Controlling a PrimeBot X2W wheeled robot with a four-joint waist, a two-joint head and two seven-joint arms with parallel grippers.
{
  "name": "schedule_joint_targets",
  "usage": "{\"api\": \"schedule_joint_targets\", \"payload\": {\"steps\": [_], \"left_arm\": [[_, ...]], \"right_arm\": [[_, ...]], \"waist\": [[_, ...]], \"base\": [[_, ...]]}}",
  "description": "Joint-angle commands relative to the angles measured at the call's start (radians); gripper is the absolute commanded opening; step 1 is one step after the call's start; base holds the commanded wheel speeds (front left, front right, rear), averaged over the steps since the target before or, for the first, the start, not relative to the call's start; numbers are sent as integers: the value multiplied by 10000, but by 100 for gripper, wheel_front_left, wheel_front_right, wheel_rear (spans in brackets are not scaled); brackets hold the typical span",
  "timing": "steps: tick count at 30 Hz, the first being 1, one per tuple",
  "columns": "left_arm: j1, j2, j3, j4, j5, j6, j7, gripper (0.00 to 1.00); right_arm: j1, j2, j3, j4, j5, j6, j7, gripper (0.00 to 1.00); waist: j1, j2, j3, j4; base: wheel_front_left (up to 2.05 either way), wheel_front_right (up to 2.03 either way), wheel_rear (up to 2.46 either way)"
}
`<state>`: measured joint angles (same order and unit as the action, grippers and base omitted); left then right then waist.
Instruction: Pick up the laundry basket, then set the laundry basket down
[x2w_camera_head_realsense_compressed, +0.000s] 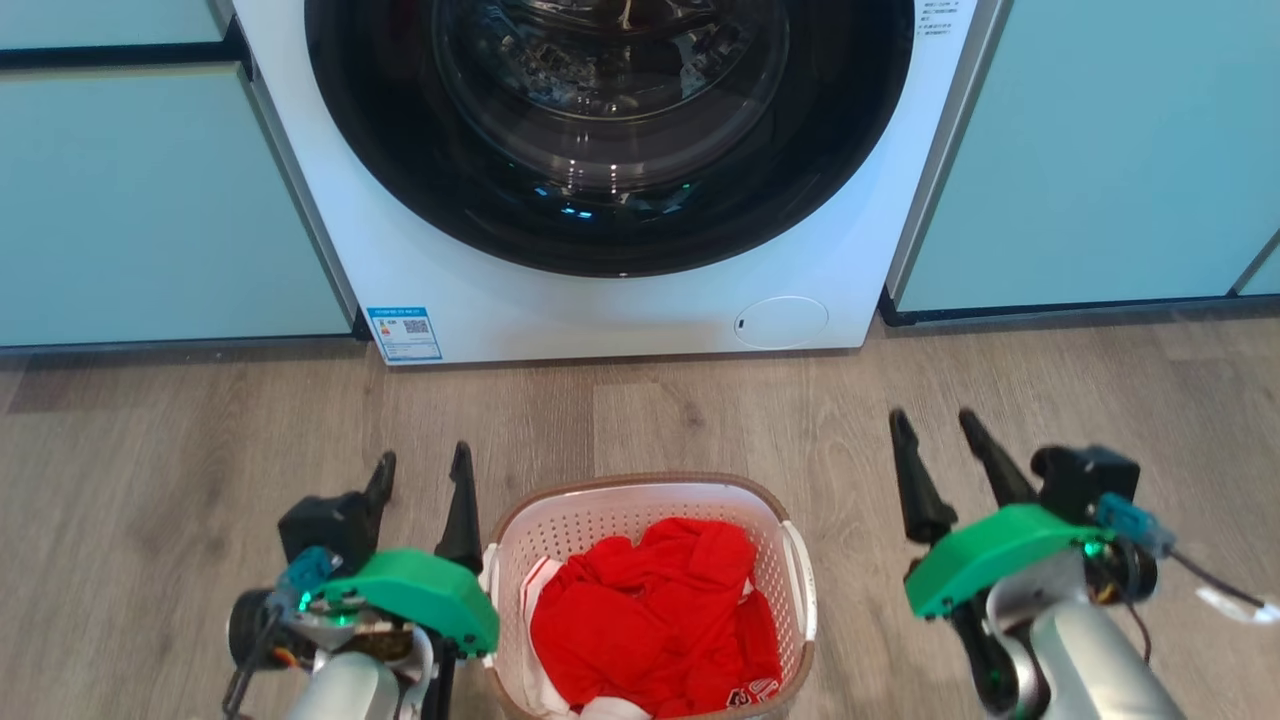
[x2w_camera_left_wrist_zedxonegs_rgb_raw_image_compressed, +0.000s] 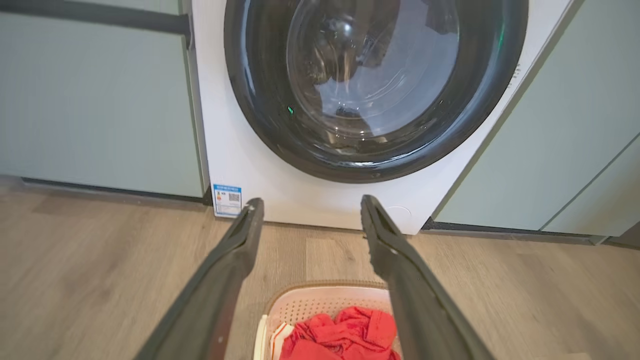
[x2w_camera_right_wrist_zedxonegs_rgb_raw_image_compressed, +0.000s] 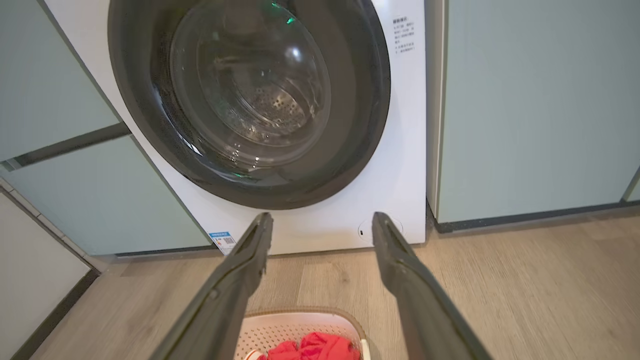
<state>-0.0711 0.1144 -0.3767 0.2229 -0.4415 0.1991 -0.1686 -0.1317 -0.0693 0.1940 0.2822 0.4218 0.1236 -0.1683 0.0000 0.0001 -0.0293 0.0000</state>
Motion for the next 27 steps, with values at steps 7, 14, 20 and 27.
{"api": "schedule_joint_targets", "payload": {"steps": [7, 14, 20, 27], "left_arm": [[-812, -44, 200, -1420, 1805, 883, -326, 100], [-918, 207, -335, -2511, 3011, 1849, -531, 100], [-1039, 400, -853, -3417, 3579, 2539, -707, 100], [-693, -64, -423, -3122, 3101, 2039, -913, 100]], "right_arm": [[-581, 42, 165, -1045, -963, 59, -332, 100], [-408, 148, 316, -1504, -1092, 63, -536, 100], [-489, 148, 553, -1699, -1642, 67, -712, 100], [-456, 150, 544, -1509, -2390, 71, -917, 100]], "waist": [[0, -1, 30, -17], [0, -1, 62, 18], [0, -1, 79, 22], [0, -1, 50, 39]], "base": [[0, 0, 0], [0, 0, 0], [0, 0, 0], [0, 0, 0]]}}
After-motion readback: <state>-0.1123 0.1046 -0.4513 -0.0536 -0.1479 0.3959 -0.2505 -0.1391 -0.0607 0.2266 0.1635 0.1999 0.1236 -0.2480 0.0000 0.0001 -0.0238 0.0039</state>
